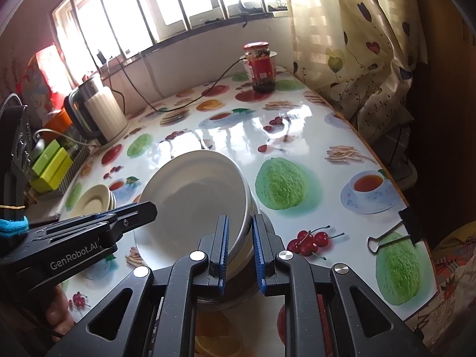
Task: Organize plates and bowls
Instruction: 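Close the left gripper on the rim of the nested bowl stack, then lift the nested bowl stack with the left gripper and tilt it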
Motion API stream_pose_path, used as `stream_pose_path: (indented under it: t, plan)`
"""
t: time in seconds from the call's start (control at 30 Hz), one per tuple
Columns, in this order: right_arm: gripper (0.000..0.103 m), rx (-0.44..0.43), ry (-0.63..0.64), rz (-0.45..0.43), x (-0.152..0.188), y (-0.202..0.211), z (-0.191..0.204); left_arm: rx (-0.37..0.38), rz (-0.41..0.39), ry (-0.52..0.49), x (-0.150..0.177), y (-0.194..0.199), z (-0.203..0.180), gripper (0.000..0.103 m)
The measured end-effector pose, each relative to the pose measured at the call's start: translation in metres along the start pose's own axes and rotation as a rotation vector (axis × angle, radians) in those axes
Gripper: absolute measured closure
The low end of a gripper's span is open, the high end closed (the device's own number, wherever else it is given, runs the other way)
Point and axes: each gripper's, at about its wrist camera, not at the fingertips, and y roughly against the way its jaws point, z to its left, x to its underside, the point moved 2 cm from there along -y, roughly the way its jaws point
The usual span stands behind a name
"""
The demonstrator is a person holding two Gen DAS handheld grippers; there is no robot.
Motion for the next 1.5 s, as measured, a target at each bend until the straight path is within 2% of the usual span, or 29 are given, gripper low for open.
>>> stream_pose_path:
  t: [0.6, 0.8, 0.93, 1.1, 1.23, 1.5]
  plan:
    - [0.085, 0.003, -0.009, 0.008, 0.002, -0.003, -0.002, 0.003, 0.002, 0.001, 0.0, -0.002, -0.002, 0.088]
    - [0.083, 0.005, -0.009, 0.0, 0.001, -0.002, -0.003, -0.019, -0.061, -0.021, 0.0, 0.008, 0.0, 0.088]
    - [0.068, 0.01, -0.018, -0.027, 0.001, 0.003, -0.008, -0.025, -0.081, -0.032, 0.003, 0.01, 0.005, 0.087]
    - [0.065, 0.005, -0.037, -0.049, 0.0, 0.007, -0.015, -0.039, -0.114, -0.054, 0.005, 0.016, 0.005, 0.087]
    - [0.063, 0.004, -0.051, -0.07, 0.001, 0.011, -0.018, -0.019, -0.146, -0.058, 0.005, 0.024, 0.005, 0.087]
    - [0.062, 0.009, -0.078, -0.113, 0.005, 0.023, -0.028, -0.068, -0.199, -0.111, 0.01, 0.036, 0.008, 0.083]
